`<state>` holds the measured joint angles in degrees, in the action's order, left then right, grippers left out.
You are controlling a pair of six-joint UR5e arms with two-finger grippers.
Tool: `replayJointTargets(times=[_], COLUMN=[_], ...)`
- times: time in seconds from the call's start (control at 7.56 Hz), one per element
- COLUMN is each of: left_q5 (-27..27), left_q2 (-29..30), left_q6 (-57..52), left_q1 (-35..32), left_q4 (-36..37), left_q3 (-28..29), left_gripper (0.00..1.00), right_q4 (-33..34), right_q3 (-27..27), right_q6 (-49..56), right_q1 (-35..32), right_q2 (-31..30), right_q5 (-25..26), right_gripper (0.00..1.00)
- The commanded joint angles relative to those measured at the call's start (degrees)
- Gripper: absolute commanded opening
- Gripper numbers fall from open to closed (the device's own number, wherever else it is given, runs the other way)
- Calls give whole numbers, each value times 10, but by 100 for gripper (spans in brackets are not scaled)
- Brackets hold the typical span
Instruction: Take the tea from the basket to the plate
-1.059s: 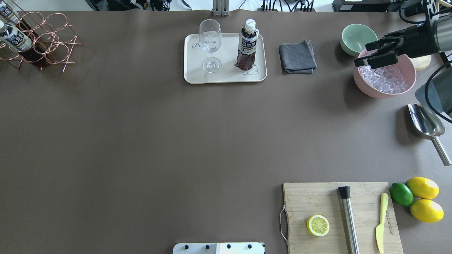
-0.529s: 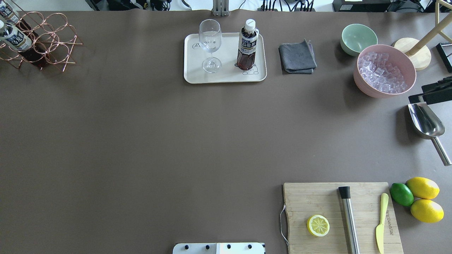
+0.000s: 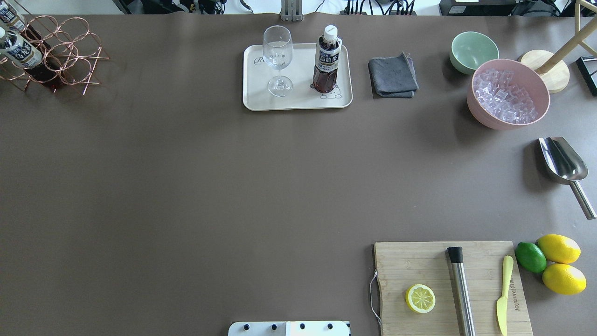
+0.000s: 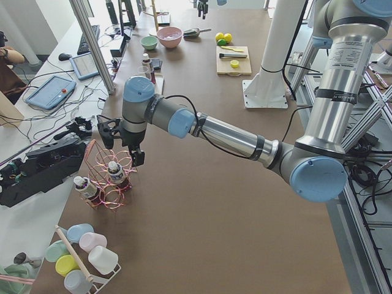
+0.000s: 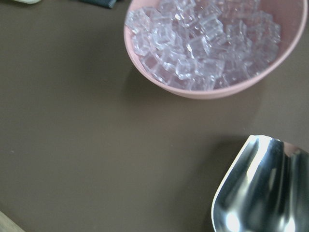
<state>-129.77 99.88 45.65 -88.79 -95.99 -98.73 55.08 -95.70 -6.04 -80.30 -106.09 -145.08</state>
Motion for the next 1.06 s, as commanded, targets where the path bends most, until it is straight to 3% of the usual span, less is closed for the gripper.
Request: replayJointTargets(times=[0.0,0.13,0.26,0.4,0.53,0.93], left_q5=[-14,-40,-110,-127,-124,-120], left_q2=[-41,-69,-106,-134,-143,-152], left_q6=[-194,-201,-207,-265,-333,-346], left_q1=[-23,-47,-49,-50,-50,-49], left_q4=[4,5,2,0,3,1], left_q3=[9,4,14,18,24,37], left_gripper=[98,98,98,98,98,98], right_q4=[251,308,364,405,418,410], right_q3=[-1,0,2,7,17,21], right_q6=[156,180,174,170,142,119], right_q1=[-70,-79,-80,-80,-80,-75], right_q2=[7,30,55,80,103,116], right_q5=[46,92,100,101,101,101], right_gripper=[100,100,100,100,100,100])
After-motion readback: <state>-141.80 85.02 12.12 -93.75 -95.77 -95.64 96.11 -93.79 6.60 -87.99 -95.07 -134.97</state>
